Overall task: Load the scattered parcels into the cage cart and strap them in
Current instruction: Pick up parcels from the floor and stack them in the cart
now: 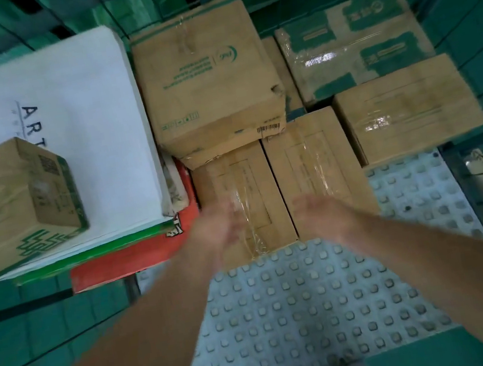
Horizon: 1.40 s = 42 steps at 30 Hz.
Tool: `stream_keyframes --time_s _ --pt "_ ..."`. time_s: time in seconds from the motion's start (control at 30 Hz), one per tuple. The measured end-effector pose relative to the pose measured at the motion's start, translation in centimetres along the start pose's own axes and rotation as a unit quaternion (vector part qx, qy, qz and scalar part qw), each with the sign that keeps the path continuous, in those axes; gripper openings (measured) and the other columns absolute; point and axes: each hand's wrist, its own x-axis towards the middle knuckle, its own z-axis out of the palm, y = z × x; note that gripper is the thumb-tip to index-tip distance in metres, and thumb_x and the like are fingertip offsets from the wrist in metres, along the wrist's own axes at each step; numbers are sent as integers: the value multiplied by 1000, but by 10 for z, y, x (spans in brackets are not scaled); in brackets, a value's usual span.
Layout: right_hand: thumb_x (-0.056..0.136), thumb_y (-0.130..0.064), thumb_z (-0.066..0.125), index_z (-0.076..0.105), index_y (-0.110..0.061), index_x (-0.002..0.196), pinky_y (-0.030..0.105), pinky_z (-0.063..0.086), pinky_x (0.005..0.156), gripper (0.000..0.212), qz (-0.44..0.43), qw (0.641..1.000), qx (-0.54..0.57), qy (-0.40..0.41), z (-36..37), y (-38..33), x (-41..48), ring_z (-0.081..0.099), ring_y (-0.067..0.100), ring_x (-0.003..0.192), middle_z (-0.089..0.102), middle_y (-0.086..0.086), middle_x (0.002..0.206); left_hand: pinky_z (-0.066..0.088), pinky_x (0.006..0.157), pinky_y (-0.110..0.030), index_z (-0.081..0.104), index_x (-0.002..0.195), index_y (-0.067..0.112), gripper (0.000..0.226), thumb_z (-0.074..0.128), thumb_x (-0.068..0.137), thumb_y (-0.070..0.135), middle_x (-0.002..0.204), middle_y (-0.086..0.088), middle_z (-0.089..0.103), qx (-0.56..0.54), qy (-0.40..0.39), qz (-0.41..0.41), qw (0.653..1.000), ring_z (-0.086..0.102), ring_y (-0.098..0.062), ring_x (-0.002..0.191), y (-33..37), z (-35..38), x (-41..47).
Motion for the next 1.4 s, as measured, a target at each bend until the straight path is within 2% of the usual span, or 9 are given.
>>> stream_keyframes --time_s 0.27,0.33,0.43,0.53,0.7,0.8,0.93,1.17,1.4 --pt "104 -25 58 66 -6 108 24 51 64 21 159 973 164 -11 28 156 -183 63 20 83 69 11 103 40 58 -24 68 113 4 28 63 100 28 86 -9 69 4 -102 -204 974 59 -21 64 -163 -9 -180" --pt "105 -30 54 66 -20 101 31 55 83 16 140 981 131 34 25 176 -224 66 20 96 70 6 112 44 67 -30 69 111 1 33 61 102 32 90 -14 71 -34 -102 -221 969 63 -28 72 -176 -15 -210" --pt "106 -38 45 63 -29 103 39 48 101 21 114 987 57 98 24 205 -283 64 23 113 66 2 122 47 71 -31 71 109 5 29 60 102 31 98 -14 74 83 -116 -156 977 66 -28 77 -176 -20 -251" --pt "106 -31 45 67 -17 100 34 55 79 26 127 971 124 162 26 219 -348 66 24 89 67 13 108 43 61 -26 70 99 10 19 58 101 24 90 -8 73 212 -148 -46 965 63 -22 71 -154 -14 -284" --pt "91 -27 54 69 -6 89 31 45 70 26 104 894 329 286 57 257 -421 54 16 74 62 0 78 38 59 -27 65 91 14 20 52 104 23 88 -5 69 323 -198 78 922 61 -19 70 -119 28 -314" --pt "94 -23 57 71 -18 87 39 54 85 16 86 839 433 319 82 281 -457 64 20 85 70 0 88 41 62 -28 65 98 16 20 50 104 28 95 -4 70 373 -231 127 890 64 -19 78 -120 69 -335" --pt "87 -25 56 66 1 106 32 43 71 34 95 765 526 360 116 337 -492 57 19 79 65 0 87 45 64 -29 67 102 17 21 51 105 30 95 -4 72 433 -287 163 839 66 -20 79 -150 127 -381" --pt "85 -22 56 73 -17 91 30 48 66 18 165 622 641 419 167 469 -556 62 18 75 76 7 93 47 64 -28 68 108 12 21 54 105 27 96 -7 73 574 -326 166 733 66 -22 78 -251 225 -459" --pt "94 -17 53 71 -7 96 29 48 69 20 204 563 676 430 183 620 -608 59 19 73 71 8 86 38 58 -26 65 109 11 22 54 104 29 88 -6 69 642 -334 195 662 60 -20 69 -346 357 -544"
